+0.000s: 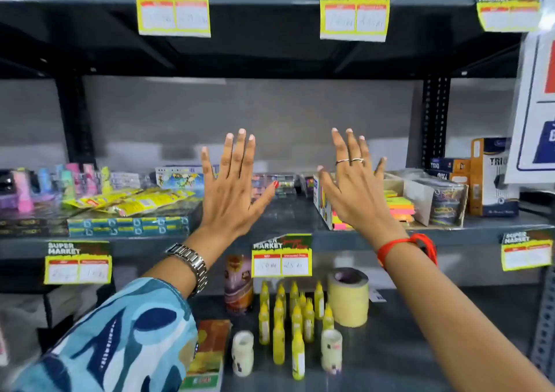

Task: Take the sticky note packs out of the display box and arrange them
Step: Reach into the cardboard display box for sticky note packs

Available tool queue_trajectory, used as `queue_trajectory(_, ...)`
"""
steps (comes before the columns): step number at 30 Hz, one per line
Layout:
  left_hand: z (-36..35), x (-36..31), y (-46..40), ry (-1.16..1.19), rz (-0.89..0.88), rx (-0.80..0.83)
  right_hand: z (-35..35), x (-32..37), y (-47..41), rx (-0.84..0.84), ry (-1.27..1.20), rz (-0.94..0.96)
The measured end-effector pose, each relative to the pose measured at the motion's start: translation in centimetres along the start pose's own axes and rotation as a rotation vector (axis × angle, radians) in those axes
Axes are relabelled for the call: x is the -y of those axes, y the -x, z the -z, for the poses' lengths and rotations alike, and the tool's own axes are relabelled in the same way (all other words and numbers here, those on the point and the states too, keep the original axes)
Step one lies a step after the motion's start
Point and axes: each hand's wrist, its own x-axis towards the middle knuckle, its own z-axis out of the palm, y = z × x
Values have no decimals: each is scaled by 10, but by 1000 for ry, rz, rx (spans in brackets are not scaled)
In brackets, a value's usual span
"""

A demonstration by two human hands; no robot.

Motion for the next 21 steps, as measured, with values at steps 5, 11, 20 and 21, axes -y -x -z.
queue_trajectory(5,-8,7,36,9,21,58,0,-40,18,74,171,-97)
queue_trajectory(11,-16,22,70,-31,13,137,7,-43,32,158,276,-70)
queue_trajectory(20,-11,41,90,-47,108,174,14,-45,31,-101,243,-175)
queue_trajectory(21,-11,45,95,-47,124,167,15,-43,30,-179,224,-187)
